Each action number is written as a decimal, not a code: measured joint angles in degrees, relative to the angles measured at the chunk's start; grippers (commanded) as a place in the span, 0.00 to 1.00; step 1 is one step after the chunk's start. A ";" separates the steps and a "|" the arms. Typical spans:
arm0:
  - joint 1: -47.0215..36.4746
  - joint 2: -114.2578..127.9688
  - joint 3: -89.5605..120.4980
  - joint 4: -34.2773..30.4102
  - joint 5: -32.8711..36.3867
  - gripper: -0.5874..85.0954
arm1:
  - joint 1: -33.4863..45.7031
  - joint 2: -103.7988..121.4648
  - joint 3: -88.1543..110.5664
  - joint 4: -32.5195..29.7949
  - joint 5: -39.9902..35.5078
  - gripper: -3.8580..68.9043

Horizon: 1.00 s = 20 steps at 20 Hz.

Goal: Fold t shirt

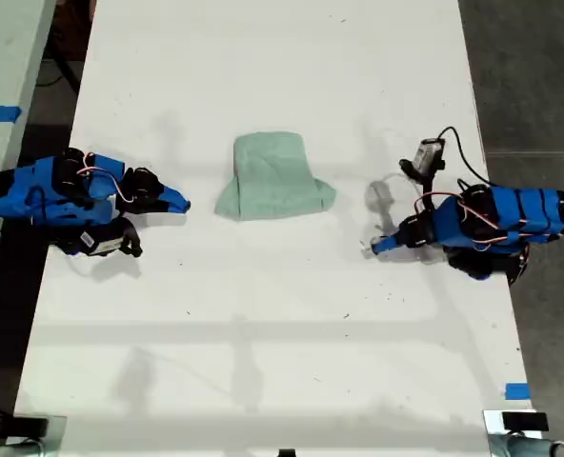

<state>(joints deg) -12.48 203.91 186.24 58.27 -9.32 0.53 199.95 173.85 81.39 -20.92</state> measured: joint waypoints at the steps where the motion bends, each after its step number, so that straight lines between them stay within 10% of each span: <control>1: 1.14 0.26 0.00 0.00 -0.79 0.00 | -0.09 0.00 0.00 -0.09 -5.54 0.27; 11: 14.59 0.62 0.00 0.00 -0.88 0.14 | -2.02 -0.09 0.09 -0.26 -23.91 0.21; 20: 14.59 0.62 0.00 0.00 -0.88 0.14 | -2.02 -0.09 0.18 -0.26 -24.79 0.20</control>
<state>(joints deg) 2.11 204.52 186.24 58.27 -10.20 -1.49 199.86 174.02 81.12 -45.70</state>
